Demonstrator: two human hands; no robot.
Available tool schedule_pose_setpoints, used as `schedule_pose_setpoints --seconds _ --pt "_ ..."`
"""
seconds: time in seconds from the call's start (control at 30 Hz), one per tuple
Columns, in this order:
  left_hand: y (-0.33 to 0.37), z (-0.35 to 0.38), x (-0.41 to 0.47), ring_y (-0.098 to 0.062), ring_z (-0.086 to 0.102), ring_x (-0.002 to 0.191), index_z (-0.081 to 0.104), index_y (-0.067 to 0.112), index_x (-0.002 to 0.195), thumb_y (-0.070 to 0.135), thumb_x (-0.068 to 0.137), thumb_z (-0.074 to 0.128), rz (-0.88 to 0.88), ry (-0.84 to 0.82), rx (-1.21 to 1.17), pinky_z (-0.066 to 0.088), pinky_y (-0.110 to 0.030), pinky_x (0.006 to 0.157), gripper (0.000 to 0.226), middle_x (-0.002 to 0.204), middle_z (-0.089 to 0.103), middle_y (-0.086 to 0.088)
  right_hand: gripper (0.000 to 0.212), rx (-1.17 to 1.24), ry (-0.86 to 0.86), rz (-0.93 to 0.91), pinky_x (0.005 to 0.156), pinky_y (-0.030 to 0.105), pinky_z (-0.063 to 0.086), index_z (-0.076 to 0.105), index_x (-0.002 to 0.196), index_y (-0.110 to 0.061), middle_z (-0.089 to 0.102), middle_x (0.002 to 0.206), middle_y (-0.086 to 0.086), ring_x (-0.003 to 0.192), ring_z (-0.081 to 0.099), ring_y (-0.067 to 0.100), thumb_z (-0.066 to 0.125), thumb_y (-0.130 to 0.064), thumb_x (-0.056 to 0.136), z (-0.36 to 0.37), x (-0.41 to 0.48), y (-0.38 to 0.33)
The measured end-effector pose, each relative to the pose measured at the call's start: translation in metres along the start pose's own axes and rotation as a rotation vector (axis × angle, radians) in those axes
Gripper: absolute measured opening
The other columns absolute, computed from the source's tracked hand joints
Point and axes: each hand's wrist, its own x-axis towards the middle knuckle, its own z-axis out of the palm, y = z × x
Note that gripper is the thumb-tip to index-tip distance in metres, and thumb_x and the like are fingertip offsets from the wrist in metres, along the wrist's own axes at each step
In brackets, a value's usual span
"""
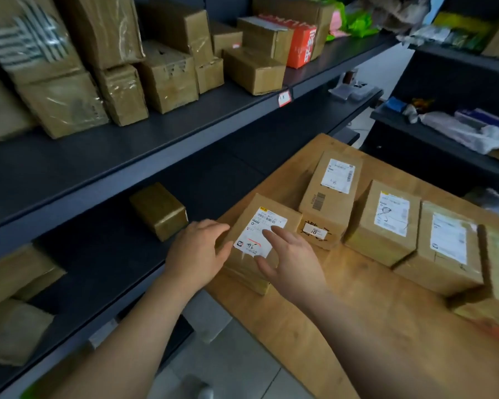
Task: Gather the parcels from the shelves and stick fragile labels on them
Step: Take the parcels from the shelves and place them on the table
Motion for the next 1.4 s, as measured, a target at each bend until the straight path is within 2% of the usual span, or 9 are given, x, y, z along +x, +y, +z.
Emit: schedule_pose_setpoints --seconds 0.13,0.27,0.43,0.6,0.73,1.07,1.2,1.3,1.4 --pt "0.012 -0.025 -0.036 -0.019 0.05 0.115 0.057 0.018 0.129 0.035 0.092 0.055 -0.047 0.137 0.03 0.045 -0.035 0.092 0.041 0.127 0.058 0.0 0.051 -0.014 0.047 -0.2 0.105 0.032 0.034 0.051 0.134 -0.021 0.052 0.138 -0.002 0.126 0.047 0.02 0.055 -0.045 0.089 -0.022 -0.002 -0.02" --pt "0.014 -0.049 -0.083 -0.024 0.056 0.106 0.063 0.015 0.123 0.03 0.088 0.062 -0.104 0.286 0.071 0.047 -0.039 0.087 0.038 0.119 0.064 -0.002 0.047 0.046 0.08 -0.403 0.097 0.035 0.043 0.061 0.123 -0.017 0.064 0.121 0.001 0.112 0.058 0.022 0.065 -0.04 0.082 -0.034 -0.007 -0.051" --pt "0.0 -0.082 -0.148 -0.031 0.061 0.094 0.069 0.009 0.113 0.021 0.081 0.072 -0.254 0.414 0.19 0.051 -0.044 0.08 0.034 0.107 0.068 -0.009 0.045 0.134 0.069 -0.64 0.095 0.036 0.045 0.065 0.118 -0.012 0.067 0.116 0.005 0.108 0.061 0.026 0.071 -0.034 0.079 -0.03 -0.018 -0.107" --pt "-0.016 -0.114 -0.216 -0.031 0.061 0.096 0.068 0.011 0.114 0.024 0.081 0.072 -0.425 0.516 0.262 0.051 -0.044 0.081 0.035 0.11 0.068 -0.009 0.045 0.206 0.012 -0.843 0.098 0.038 0.045 0.063 0.121 -0.011 0.065 0.12 0.006 0.112 0.059 0.023 0.066 -0.035 0.083 -0.021 -0.038 -0.173" --pt "-0.025 -0.139 -0.278 -0.028 0.061 0.098 0.067 0.013 0.115 0.023 0.081 0.071 -0.557 0.593 0.284 0.052 -0.039 0.082 0.036 0.111 0.067 -0.006 0.04 0.311 0.003 -1.001 0.094 0.041 0.049 0.066 0.115 -0.01 0.068 0.112 0.007 0.105 0.062 0.025 0.069 -0.029 0.081 -0.017 -0.067 -0.235" --pt "-0.044 -0.212 -0.485 -0.025 0.064 0.089 0.071 0.016 0.107 0.026 0.076 0.076 -0.932 0.761 0.457 0.053 -0.036 0.078 0.033 0.101 0.071 -0.002 0.039 0.416 -0.134 -1.302 0.094 0.034 0.045 0.065 0.119 -0.014 0.066 0.117 0.003 0.108 0.06 0.021 0.066 -0.03 0.083 -0.003 -0.194 -0.414" --pt "-0.045 -0.238 -0.577 -0.026 0.063 0.092 0.069 0.019 0.111 0.03 0.08 0.071 -1.083 0.78 0.505 0.053 -0.04 0.079 0.033 0.105 0.07 -0.001 0.032 0.479 -0.169 -1.444 0.083 0.036 0.05 0.066 0.112 -0.015 0.069 0.102 0.002 0.094 0.061 0.021 0.063 -0.031 0.084 0.004 -0.262 -0.487" --pt "-0.045 -0.255 -0.641 -0.024 0.061 0.1 0.066 0.022 0.116 0.036 0.084 0.065 -1.206 0.812 0.545 0.051 -0.039 0.086 0.035 0.112 0.067 0.002 0.033 0.512 -0.204 -1.522 0.087 0.033 0.046 0.064 0.114 -0.017 0.068 0.106 -0.001 0.098 0.058 0.018 0.06 -0.034 0.086 0.008 -0.31 -0.537" --pt "-0.044 -0.267 -0.697 -0.026 0.061 0.099 0.068 0.02 0.114 0.033 0.083 0.067 -1.304 0.892 0.573 0.051 -0.038 0.085 0.034 0.11 0.068 0.0 0.035 0.58 -0.239 -1.599 0.089 0.033 0.045 0.065 0.116 -0.014 0.069 0.108 0.0 0.101 0.06 0.019 0.064 -0.031 0.085 0.015 -0.354 -0.583"
